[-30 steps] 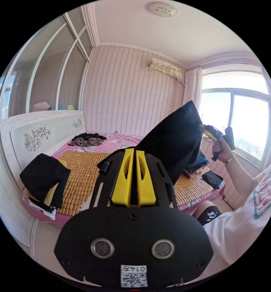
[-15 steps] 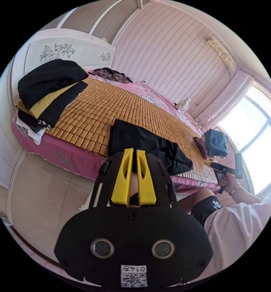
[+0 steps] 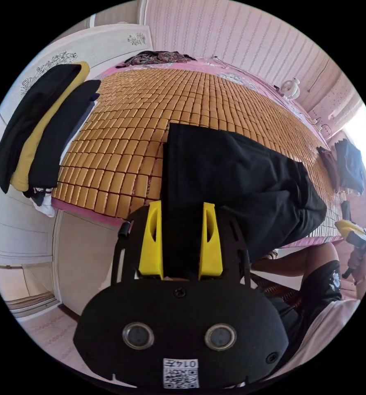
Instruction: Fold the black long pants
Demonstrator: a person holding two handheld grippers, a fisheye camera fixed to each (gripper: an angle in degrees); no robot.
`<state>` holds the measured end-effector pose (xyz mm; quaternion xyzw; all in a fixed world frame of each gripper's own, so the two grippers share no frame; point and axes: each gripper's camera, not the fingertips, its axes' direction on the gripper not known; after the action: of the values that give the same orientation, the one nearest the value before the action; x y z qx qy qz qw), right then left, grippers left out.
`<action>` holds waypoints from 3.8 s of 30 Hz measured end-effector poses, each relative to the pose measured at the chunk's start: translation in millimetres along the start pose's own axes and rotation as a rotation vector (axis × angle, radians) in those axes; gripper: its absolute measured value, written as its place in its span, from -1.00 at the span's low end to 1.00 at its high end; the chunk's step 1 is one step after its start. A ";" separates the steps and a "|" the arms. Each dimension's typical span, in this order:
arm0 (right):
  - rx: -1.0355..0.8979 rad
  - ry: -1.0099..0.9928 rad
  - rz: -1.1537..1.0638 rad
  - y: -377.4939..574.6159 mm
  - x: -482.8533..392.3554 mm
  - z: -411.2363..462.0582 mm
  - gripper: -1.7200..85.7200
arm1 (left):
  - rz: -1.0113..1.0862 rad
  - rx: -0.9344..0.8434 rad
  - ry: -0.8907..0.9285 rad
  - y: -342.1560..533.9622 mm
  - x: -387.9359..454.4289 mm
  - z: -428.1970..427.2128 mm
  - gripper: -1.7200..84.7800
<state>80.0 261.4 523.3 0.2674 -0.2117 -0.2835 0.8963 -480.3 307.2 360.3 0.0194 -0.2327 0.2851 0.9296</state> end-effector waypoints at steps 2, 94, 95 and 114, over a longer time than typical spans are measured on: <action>-0.017 -0.031 0.001 -9.5 4.5 11.7 -0.79 | 0.003 0.008 -0.045 1.3 0.1 -10.1 -0.82; 1.011 0.668 0.543 320.9 50.6 -632.7 -0.94 | 0.591 1.036 0.216 -97.0 246.3 -551.1 -0.98; 0.986 0.648 0.530 319.2 55.4 -611.8 -0.94 | 0.585 1.008 0.225 -92.1 229.2 -527.2 -0.98; 0.954 0.494 0.383 272.6 38.7 -501.7 -0.92 | 0.386 0.720 0.176 -10.6 15.4 -239.2 -0.98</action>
<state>483.1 607.4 310.6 0.6578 -0.1453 0.0818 0.7345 -362.5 346.7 155.1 0.2748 -0.0374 0.5179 0.8092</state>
